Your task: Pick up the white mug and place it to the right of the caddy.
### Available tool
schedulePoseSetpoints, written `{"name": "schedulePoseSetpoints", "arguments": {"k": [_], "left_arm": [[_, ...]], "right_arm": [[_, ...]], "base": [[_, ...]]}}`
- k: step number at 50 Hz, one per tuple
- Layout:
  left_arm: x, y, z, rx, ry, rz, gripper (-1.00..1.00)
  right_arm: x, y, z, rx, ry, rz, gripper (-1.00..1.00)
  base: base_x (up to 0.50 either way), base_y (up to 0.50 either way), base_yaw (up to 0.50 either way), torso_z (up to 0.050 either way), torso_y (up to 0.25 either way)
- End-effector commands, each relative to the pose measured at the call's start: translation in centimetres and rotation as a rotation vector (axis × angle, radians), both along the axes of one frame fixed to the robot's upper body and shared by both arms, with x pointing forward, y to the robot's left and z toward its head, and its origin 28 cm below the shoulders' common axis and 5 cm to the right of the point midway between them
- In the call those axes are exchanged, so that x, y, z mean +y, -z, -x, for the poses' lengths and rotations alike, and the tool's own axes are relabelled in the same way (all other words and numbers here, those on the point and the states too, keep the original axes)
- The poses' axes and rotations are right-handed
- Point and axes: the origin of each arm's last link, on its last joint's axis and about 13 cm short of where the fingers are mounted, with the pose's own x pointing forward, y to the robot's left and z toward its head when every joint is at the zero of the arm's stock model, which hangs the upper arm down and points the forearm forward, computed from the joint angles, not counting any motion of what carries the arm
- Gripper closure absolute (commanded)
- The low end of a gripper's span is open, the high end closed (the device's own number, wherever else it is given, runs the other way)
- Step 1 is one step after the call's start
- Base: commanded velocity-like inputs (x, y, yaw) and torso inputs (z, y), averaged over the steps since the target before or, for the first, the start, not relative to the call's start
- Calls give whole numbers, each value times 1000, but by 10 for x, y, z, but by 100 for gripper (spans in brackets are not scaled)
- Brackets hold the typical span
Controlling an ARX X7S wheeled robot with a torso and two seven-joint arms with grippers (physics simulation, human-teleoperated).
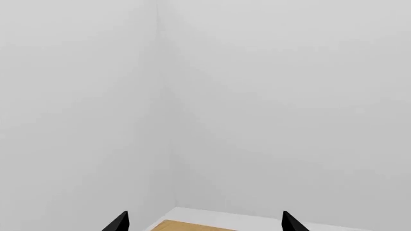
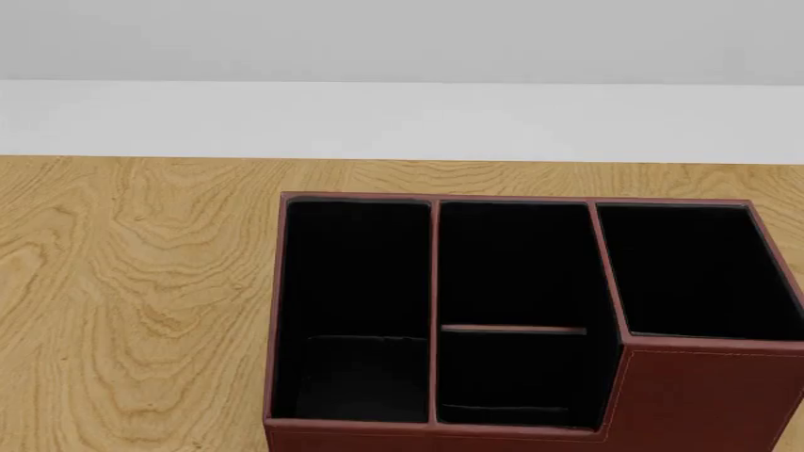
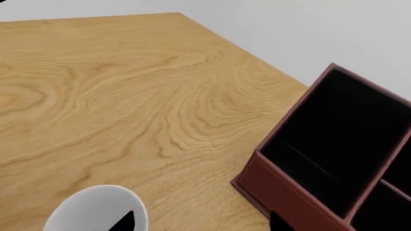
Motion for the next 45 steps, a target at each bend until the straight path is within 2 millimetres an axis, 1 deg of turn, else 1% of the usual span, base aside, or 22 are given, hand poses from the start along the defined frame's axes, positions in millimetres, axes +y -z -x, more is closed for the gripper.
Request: {"name": "schedulePoseSetpoints", "arguments": {"k": [1, 27, 38, 45], "left_arm": [[0, 0, 0, 0, 0, 2, -100], [-2, 0, -1, -4, 9, 5, -100], [-1, 0, -1, -4, 10, 4, -100], [-2, 0, -1, -4, 14, 6, -100]], "right_arm": [[5, 3, 8, 8, -29, 5, -100], [18, 15, 18, 50, -98, 19, -100], [22, 16, 23, 54, -116, 15, -100], [23, 19, 30, 62, -123, 2, -100]], "base": [[0, 0, 0, 0, 0], [0, 0, 0, 0, 0], [0, 0, 0, 0, 0], [0, 0, 0, 0, 0]]}}
